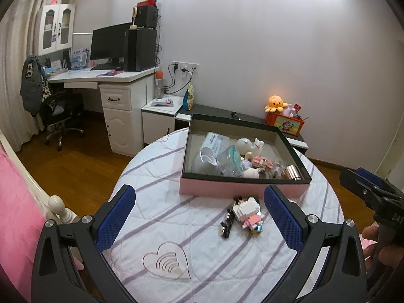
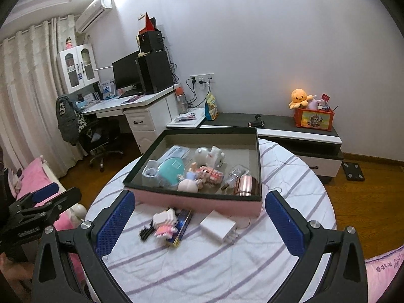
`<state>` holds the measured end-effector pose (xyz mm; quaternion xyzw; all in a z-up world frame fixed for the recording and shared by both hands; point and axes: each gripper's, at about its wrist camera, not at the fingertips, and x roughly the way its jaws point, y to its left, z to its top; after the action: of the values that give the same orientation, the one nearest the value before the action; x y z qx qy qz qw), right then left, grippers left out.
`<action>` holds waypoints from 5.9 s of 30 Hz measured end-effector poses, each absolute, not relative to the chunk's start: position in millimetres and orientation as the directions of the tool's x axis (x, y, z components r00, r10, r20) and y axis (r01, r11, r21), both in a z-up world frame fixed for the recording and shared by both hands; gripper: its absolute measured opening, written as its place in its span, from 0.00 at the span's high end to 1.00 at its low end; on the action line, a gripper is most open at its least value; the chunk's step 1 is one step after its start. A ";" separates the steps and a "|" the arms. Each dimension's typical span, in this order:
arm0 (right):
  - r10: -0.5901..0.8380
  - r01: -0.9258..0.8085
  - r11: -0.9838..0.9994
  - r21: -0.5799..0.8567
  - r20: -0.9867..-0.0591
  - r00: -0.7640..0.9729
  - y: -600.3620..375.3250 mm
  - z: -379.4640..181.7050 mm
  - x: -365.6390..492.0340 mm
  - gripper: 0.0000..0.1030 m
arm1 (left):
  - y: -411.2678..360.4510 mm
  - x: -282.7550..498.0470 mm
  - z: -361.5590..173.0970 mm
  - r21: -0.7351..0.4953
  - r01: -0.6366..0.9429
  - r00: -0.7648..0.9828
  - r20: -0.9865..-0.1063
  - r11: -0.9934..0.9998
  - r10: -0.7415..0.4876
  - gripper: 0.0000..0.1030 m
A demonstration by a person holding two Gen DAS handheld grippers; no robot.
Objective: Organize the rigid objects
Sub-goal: 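Withdraw both grippers from the tray toward the remaining items, then grasp the black hair clip with the left gripper while the right gripper grasps the white charger, then carry the hair clip and charger into the tray and open both grippers, then withdraw both grippers from the tray toward the last two items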
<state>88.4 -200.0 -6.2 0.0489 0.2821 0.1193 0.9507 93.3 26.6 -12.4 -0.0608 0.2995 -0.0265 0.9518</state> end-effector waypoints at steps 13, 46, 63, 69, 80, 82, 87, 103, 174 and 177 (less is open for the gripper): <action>0.268 -0.223 0.963 0.151 -0.577 0.771 -194.5 -35.9 45.6 0.00 | 11.3 52.2 -30.0 -0.121 0.055 0.805 -0.582 0.991 -0.116 0.00; 0.190 -0.143 0.982 0.125 -0.689 0.700 -214.3 -76.3 102.8 0.00 | -9.6 117.5 -103.4 0.011 0.101 0.697 -0.715 0.995 -0.063 0.01; 0.209 -0.158 0.977 0.142 -0.782 0.587 -210.2 -134.1 172.3 0.01 | -34.7 184.5 -145.6 0.030 0.224 0.571 -0.814 0.974 -0.106 0.11; 0.200 -0.183 0.976 0.114 -0.794 0.574 -200.3 -141.1 180.2 0.21 | -46.1 190.0 -141.1 0.021 0.284 0.566 -0.810 0.959 -0.150 0.52; 0.255 -0.213 0.964 0.158 -0.776 0.576 -204.5 -136.4 171.8 0.52 | -21.8 182.2 -135.4 -0.116 0.243 0.548 -0.802 0.963 -0.235 0.82; 0.267 -0.216 0.961 0.171 -0.772 0.577 -206.0 -135.1 167.7 0.55 | -16.9 177.0 -134.3 -0.128 0.231 0.551 -0.800 0.965 -0.238 0.82; 0.280 -0.222 0.958 0.182 -0.770 0.574 -205.5 -133.7 161.2 0.55 | -6.1 167.9 -133.1 -0.134 0.206 0.557 -0.799 0.969 -0.229 0.82; 0.296 -0.277 0.947 0.162 -0.773 0.561 -192.3 -132.6 167.0 0.59 | 7.0 155.5 -119.1 -0.104 0.175 0.603 -0.775 0.979 -0.190 0.82; 0.220 -0.148 0.975 0.167 -0.600 0.769 -196.5 -15.9 236.2 0.00 | 5.0 233.2 -13.2 -0.088 0.079 0.798 -0.591 0.993 -0.116 0.00; 0.221 -0.148 0.974 0.170 -0.598 0.771 -197.6 -16.9 225.5 0.00 | 7.8 222.5 -11.5 -0.091 0.073 0.802 -0.587 0.993 -0.113 0.00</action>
<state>225.5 -197.6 -16.9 0.0564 0.3241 0.0983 0.9392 222.5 7.8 -11.5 -0.0319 0.3112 -0.0489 0.9486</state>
